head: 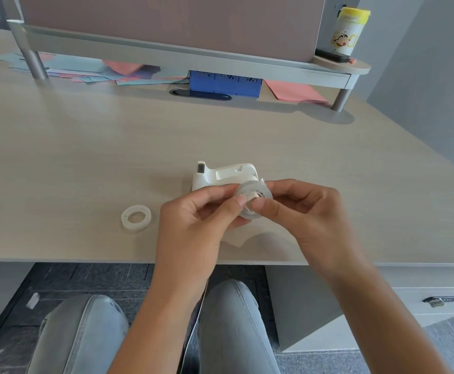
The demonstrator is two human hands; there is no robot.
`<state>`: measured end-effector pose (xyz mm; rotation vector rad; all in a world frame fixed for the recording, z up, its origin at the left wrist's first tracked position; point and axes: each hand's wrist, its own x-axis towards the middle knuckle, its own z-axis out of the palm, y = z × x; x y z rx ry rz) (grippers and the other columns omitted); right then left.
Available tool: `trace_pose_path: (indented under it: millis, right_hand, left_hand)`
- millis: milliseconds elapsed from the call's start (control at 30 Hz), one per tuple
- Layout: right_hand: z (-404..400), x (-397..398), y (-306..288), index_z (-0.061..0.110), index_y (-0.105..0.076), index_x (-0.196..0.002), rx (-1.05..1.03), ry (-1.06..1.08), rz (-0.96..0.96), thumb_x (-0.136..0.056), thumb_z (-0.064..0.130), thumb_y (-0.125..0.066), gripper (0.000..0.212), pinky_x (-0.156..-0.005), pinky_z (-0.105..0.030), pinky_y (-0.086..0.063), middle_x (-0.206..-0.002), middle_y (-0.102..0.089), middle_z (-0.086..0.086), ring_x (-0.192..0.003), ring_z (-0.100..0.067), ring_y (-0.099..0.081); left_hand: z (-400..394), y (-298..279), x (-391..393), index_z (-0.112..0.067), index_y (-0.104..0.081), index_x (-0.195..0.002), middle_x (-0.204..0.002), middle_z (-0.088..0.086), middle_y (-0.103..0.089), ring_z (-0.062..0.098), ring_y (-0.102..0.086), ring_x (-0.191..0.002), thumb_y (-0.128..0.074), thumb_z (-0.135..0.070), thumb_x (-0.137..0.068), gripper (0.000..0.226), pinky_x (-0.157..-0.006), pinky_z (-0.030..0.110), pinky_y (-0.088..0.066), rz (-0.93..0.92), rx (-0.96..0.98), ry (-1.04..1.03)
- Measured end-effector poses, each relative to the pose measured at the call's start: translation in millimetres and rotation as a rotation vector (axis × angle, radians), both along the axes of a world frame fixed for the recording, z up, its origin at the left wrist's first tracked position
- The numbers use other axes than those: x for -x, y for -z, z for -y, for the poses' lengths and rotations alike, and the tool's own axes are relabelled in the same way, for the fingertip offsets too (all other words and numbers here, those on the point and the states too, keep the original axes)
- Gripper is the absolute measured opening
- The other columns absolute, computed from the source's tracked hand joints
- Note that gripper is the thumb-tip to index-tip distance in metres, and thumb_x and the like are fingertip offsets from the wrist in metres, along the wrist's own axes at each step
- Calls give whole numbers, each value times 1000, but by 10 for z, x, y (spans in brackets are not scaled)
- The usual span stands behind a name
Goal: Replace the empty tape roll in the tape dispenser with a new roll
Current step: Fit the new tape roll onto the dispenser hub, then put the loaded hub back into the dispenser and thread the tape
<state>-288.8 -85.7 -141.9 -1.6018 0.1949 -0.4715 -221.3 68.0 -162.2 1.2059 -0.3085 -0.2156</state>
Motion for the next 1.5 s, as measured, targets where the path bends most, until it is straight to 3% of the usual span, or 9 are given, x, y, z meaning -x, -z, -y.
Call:
trace_pose_path:
  millis: [467, 633, 833, 1033, 1100, 1167, 1267, 1367, 1500]
  right_hand:
    - [-35, -75, 16, 5, -82, -100, 0, 8, -23, -75, 18, -84, 28, -87, -29, -64, -94, -85, -10, -87, -23, -82]
    - [-17, -86, 45, 4, -81, -102, 4, 20, -31, -77, 18, -84, 28, -89, -33, -65, -95, -85, -11, -94, -32, -82]
    - [-3, -110, 51, 4, -81, -103, 9, 20, -31, -80, 14, -84, 25, -86, -27, -64, -94, -85, -9, -88, -21, -82]
    - [46, -145, 27, 2, -80, -102, -5, 8, 6, -78, 15, -84, 28, -87, -28, -64, -95, -85, -11, -87, -17, -80]
    - [113, -220, 7, 6, -80, -101, 27, 67, 22, -82, 10, -84, 19, -90, -31, -62, -94, -84, -8, -87, -15, -78]
    - [206, -335, -26, 10, -80, -101, 121, 134, 39, -85, 9, -84, 16, -91, -32, -62, -95, -83, -4, -88, -15, -77]
    - [298, -531, -78, 10, -79, -106, 285, 144, 29, -87, 12, -84, 19, -91, -33, -64, -103, -83, -4, -96, -24, -79]
    - [323, -684, -92, 12, -79, -106, 371, 124, -11, -86, 14, -86, 22, -89, -33, -64, -103, -83, 0, -95, -21, -79]
    - [341, -737, -77, 19, -81, -97, 507, 96, -60, -83, 22, -88, 16, -75, -26, -55, -92, -81, 10, -79, -4, -69]
  left_hand:
    - [31, -10, -24, -21, -86, -81, -81, 7, -85, 19, -80, -75, -79, -2, -85, 20, -78, 37, -68, -68, -8, -60]
    - [51, -3, -13, -27, -86, -79, -80, 5, -85, 18, -80, -74, -81, -5, -84, 23, -81, 42, -67, -45, -36, -109]
    - [80, 7, -17, -29, -86, -79, -79, 3, -85, 15, -81, -73, -81, -5, -85, 25, -84, 44, -66, -51, -33, -129]
    - [92, 16, -42, -13, -84, -104, -90, 4, -86, 18, -82, -85, -75, -7, -92, 16, -86, 44, -67, -48, -4, -100]
    - [95, 30, -19, -16, -79, -119, -97, -2, -85, 12, -81, -91, -73, -17, -95, 24, -88, 39, -65, 35, -67, -145]
    - [96, 98, -5, -19, -74, -125, -105, -5, -80, 9, -76, -97, -70, -27, -94, 33, -87, 33, -62, 257, -253, -276]
    - [117, 210, 6, -9, -73, -123, -115, 2, -70, 18, -66, -109, -68, -22, -93, 32, -94, 29, -55, 567, -513, -441]
    - [138, 291, -1, -7, -71, -125, -124, 4, -68, 20, -56, -119, -69, -21, -94, 34, -100, 12, -37, 695, -651, -441]
    - [140, 362, -7, -10, -69, -129, -134, 4, -66, 25, -55, -130, -65, -27, -96, 37, -100, 24, -46, 783, -748, -392]
